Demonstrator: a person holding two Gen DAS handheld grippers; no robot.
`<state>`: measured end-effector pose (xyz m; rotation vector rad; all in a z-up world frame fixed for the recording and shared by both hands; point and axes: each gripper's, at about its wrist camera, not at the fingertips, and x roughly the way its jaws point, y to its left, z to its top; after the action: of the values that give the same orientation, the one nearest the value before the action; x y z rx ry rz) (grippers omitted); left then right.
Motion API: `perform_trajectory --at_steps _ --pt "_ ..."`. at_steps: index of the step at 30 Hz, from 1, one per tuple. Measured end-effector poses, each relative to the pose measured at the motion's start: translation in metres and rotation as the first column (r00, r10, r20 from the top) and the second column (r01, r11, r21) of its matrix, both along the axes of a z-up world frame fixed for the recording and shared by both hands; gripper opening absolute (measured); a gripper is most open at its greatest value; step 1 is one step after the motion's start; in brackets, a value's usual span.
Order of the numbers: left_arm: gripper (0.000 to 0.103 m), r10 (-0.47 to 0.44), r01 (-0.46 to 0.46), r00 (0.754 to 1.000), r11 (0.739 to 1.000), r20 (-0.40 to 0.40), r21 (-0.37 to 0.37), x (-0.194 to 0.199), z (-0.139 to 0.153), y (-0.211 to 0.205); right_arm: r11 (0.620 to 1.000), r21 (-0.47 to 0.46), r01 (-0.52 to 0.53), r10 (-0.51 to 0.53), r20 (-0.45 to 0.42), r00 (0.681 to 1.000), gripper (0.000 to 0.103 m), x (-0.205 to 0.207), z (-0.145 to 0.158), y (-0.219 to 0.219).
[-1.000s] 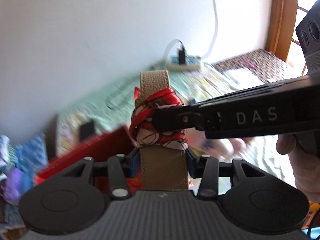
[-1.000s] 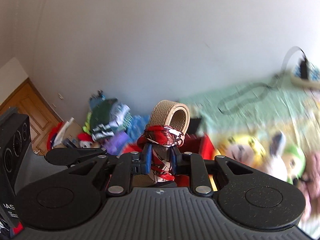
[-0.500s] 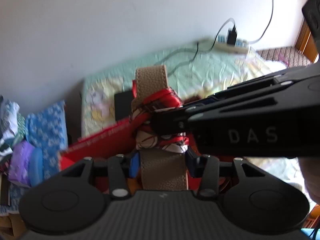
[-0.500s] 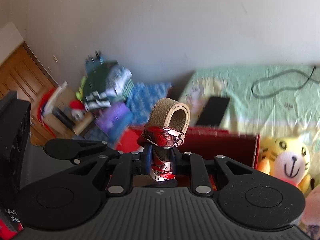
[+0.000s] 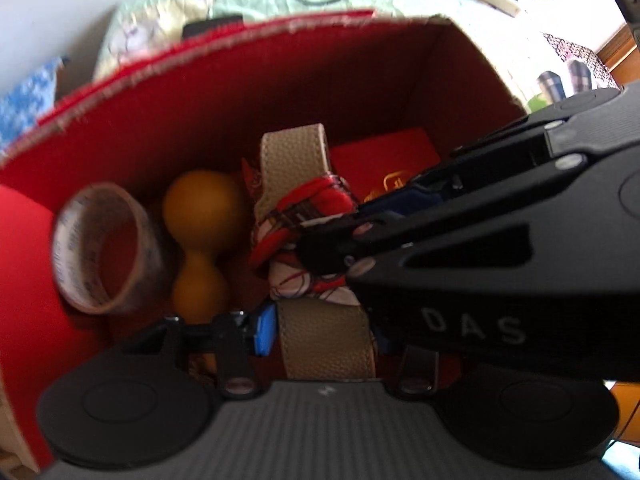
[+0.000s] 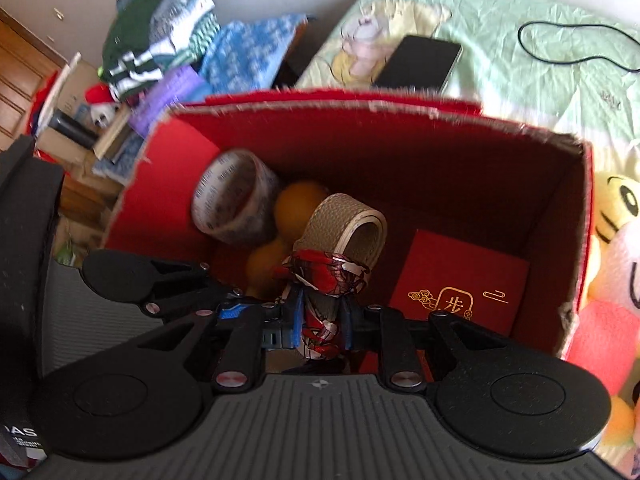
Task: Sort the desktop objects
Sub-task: 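Lift the strap with the right gripper and carry it over the red box, then lower the strap into the box beside the gift box and open the right gripper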
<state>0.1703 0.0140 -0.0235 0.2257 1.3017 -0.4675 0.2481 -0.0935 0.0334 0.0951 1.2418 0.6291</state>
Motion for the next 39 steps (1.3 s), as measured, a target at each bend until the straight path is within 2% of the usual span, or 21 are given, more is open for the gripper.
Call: perform_trajectory --at_steps 5,11,16,25,30,39 --pt "0.049 0.038 -0.040 0.996 0.999 -0.080 -0.013 0.009 -0.013 0.001 0.997 -0.069 -0.045 0.044 -0.011 0.999 0.021 0.002 -0.011 0.010" --pt "0.048 0.053 -0.052 0.993 0.999 -0.106 0.013 0.011 -0.016 -0.001 0.997 -0.070 -0.030 0.029 -0.016 0.999 0.019 0.003 -0.019 0.011" --pt "0.053 0.071 -0.071 0.990 0.997 -0.119 0.002 0.011 -0.017 -0.002 0.996 -0.094 0.000 -0.002 -0.015 1.000 0.019 0.005 -0.022 0.011" --pt "0.054 0.124 -0.125 0.986 0.992 -0.108 -0.003 0.006 -0.018 -0.002 0.993 -0.112 0.020 -0.022 -0.020 1.000 0.021 0.003 -0.025 0.010" --pt "0.062 0.139 -0.138 0.988 0.990 -0.066 0.014 0.002 -0.014 -0.004 0.991 -0.124 0.040 -0.040 0.009 0.999 0.020 0.001 -0.024 0.009" --pt "0.067 0.150 -0.149 0.989 0.989 -0.003 0.020 -0.006 -0.004 -0.007 0.987 -0.132 0.092 -0.080 0.098 0.992 0.015 -0.004 -0.017 0.005"
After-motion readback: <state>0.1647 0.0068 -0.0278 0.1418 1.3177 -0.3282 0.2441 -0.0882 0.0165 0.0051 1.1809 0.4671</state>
